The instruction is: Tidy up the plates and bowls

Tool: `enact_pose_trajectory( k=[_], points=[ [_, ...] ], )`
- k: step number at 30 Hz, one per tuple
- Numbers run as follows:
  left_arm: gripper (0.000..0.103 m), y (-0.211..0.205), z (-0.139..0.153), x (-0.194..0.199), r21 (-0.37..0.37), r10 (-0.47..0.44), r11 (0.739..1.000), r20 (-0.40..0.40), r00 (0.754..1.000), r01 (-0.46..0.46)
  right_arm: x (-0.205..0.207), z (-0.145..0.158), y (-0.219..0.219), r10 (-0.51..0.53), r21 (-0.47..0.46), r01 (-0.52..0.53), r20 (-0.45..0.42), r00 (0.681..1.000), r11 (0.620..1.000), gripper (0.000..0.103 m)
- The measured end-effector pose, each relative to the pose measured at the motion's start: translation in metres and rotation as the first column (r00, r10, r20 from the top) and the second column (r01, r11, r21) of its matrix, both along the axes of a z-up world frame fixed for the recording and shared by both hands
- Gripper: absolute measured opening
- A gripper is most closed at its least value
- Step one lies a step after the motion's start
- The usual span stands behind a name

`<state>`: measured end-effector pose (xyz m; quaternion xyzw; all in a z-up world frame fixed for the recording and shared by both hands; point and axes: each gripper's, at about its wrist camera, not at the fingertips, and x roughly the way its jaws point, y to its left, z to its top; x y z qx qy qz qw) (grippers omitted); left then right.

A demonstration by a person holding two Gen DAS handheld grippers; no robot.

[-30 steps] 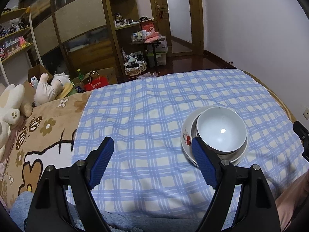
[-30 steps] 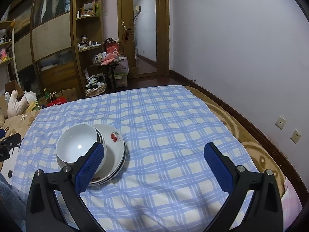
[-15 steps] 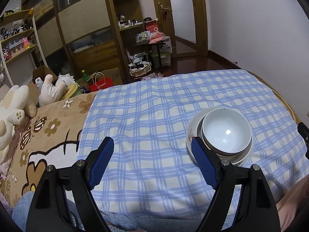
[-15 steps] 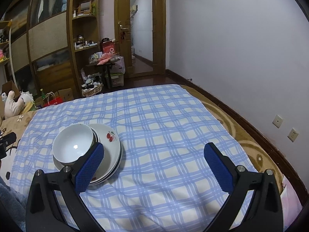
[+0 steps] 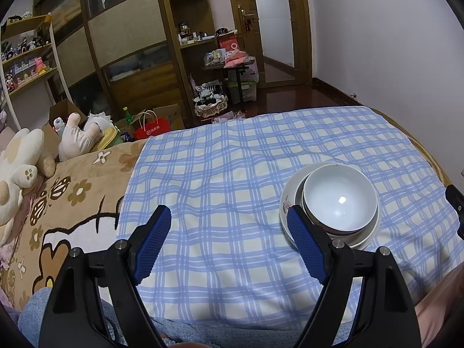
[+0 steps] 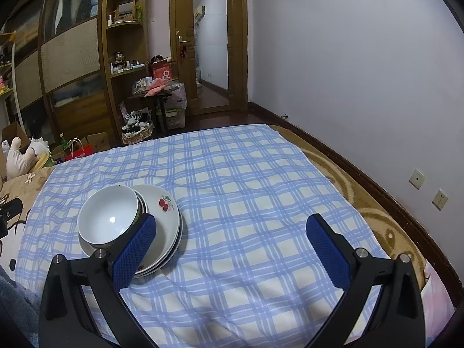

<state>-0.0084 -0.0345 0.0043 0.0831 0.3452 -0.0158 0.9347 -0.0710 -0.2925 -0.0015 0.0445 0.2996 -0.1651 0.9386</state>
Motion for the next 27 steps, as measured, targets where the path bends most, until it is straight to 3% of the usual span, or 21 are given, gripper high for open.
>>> enact_pose_trajectory(
  k=[27],
  points=[
    [0.081,-0.0008,-0.0001,-0.0025,-0.001,-0.004,1.0,-0.002,1.0,0.004,-0.0009,-0.0014,0.0007,0.0,0.007,0.0,-0.009,1.0,1.0,0.103]
  ],
)
